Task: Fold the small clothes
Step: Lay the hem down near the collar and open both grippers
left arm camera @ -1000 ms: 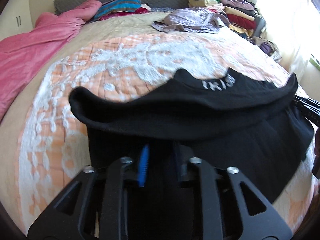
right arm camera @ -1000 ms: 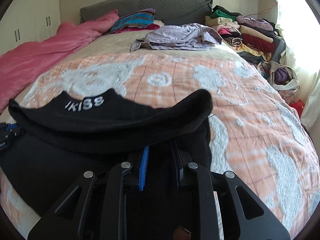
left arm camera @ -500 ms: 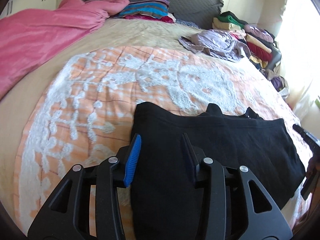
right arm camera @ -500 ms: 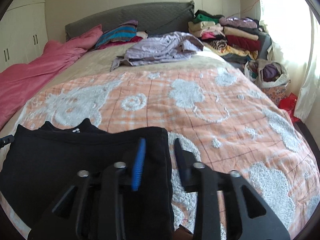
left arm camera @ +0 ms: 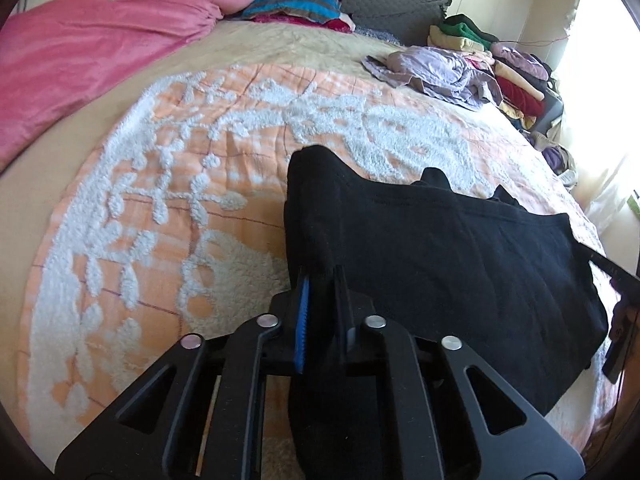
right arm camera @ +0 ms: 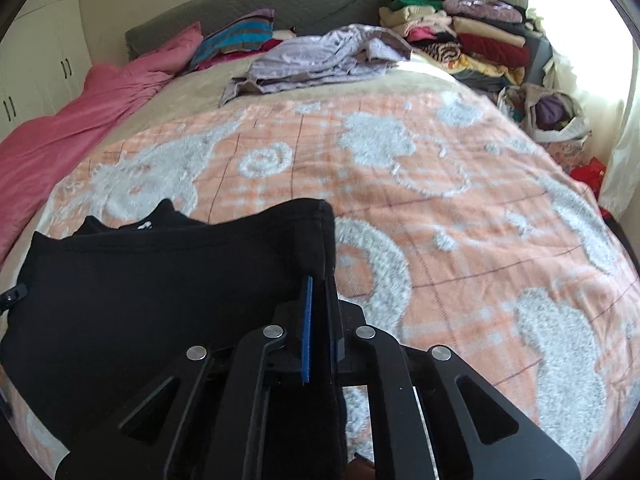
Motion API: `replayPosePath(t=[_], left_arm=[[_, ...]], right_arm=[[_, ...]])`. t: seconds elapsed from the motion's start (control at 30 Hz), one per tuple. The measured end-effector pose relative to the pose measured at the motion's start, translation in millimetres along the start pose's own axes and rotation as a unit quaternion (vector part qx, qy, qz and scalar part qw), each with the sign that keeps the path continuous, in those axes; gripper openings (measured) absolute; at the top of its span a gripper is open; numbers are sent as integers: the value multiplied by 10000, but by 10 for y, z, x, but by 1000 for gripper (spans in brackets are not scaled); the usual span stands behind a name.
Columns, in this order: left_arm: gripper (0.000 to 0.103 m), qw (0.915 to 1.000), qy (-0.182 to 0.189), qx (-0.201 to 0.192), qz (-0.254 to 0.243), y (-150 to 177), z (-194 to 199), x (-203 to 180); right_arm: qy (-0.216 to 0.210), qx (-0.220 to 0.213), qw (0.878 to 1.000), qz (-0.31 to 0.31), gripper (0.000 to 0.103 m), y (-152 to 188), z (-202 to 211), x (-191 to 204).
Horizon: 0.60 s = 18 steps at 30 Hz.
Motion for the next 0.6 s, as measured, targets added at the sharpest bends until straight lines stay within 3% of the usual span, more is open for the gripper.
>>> replayPosePath(t=[0.2, 0.27, 0.37, 0.5, 0.6], left_arm=[[5, 9996, -194, 138, -170, 145, -67, 31], [5, 9994, -235, 116, -220, 142, -37, 4], [8, 9993, -269, 74, -236, 148, 54, -30], [21, 9993, -171, -103, -302, 160, 243, -145], [29, 9989, -30, -146, -438, 188, 342, -304]], right_arm=[[495, 307, 9981, 198, 6, 180, -179, 10], [600, 251, 9976, 236, 12, 178, -149, 16], [642, 245, 9976, 126, 30, 204, -95, -35], [381, 123, 9990, -188, 46, 234, 140, -119], [92, -59, 9999, -125, 49, 301, 418, -54]])
Point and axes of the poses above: each gripper's, at about its wrist camera, not at the fingertips, and z roughly against the way its jaws point, x to its left, y to its underside, the point moved 5 cm from there along -z, roughly the way its jaws point, and after that the axes turned 13 degrees about y, right-handed, at the moved point
